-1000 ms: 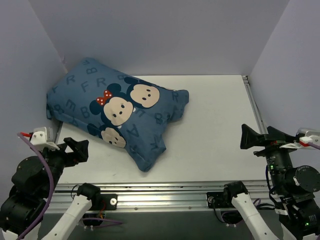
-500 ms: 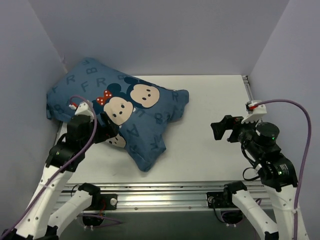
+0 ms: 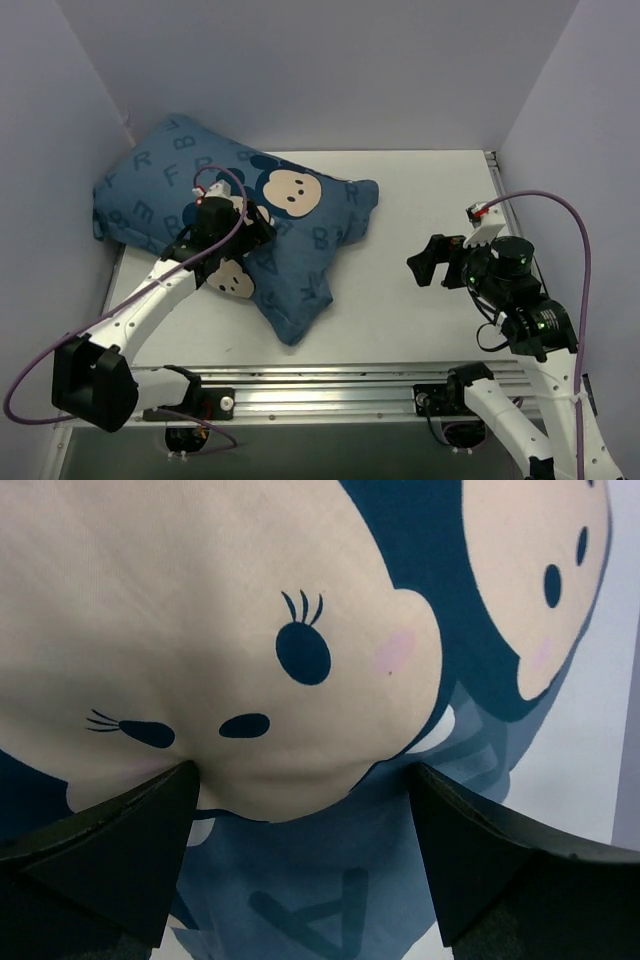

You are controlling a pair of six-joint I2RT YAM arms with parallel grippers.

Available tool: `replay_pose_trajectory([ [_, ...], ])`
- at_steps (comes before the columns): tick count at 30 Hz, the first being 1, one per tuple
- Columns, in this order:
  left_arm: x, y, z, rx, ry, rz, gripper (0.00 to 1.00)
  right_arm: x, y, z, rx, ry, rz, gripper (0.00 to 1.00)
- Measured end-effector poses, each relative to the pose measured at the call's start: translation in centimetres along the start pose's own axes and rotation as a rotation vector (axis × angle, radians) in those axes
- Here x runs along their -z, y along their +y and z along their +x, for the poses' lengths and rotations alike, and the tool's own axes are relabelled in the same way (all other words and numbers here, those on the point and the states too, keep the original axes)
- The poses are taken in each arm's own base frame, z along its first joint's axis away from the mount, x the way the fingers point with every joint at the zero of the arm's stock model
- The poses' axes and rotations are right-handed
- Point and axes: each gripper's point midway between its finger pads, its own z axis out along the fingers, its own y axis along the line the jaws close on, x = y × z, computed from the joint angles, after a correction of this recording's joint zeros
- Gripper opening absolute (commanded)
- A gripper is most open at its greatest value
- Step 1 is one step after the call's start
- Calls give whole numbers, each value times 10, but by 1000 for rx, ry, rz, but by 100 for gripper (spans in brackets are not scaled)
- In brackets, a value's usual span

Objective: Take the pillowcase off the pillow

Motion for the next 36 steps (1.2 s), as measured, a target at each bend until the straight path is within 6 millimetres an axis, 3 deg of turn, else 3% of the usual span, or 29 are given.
replay_pose_trajectory([
  [2,-10,0,8,-3,18,-12,96,1,1,1,0,-1,-5,100],
  [4,-18,-3,14,-3,26,-15,83,1,1,3,-1,2,-6,100],
  [5,-22,-5,18,-5,32,-14,72,0,1,3,-2,2,-6,100],
  [6,-26,-7,22,-7,38,-14,52,0,1,3,-4,4,-8,100],
  [8,-30,-10,29,-9,51,-11,31,0,2,3,-6,5,-12,100],
  [9,-30,-13,32,-10,55,-4,10,0,2,4,-6,5,-15,100],
  [10,-30,-15,36,-8,57,5,3,1,2,4,-6,5,-16,100],
  [17,-8,-23,65,-74,48,39,2,4,5,3,-12,-3,-26,100],
  [22,5,-56,101,-166,101,121,2,0,16,1,-42,-16,-87,100],
  [24,6,-71,117,-206,140,151,14,-5,20,4,-60,-13,-116,100],
  [25,8,-80,125,-224,163,171,23,-8,21,6,-72,-6,-125,100],
  [26,10,-87,131,-239,178,190,51,-10,22,8,-81,0,-131,100],
  [27,13,-92,135,-250,192,203,73,-12,22,9,-90,6,-133,100],
  [28,17,-96,139,-261,208,216,87,-14,22,10,-99,10,-134,100],
  [29,22,-100,141,-269,220,228,94,-16,22,10,-107,11,-135,100],
  [32,38,-99,133,-272,215,210,94,-24,21,14,-130,10,-139,100],
  [36,72,-80,95,-213,102,151,94,-38,20,24,-158,31,-144,100],
])
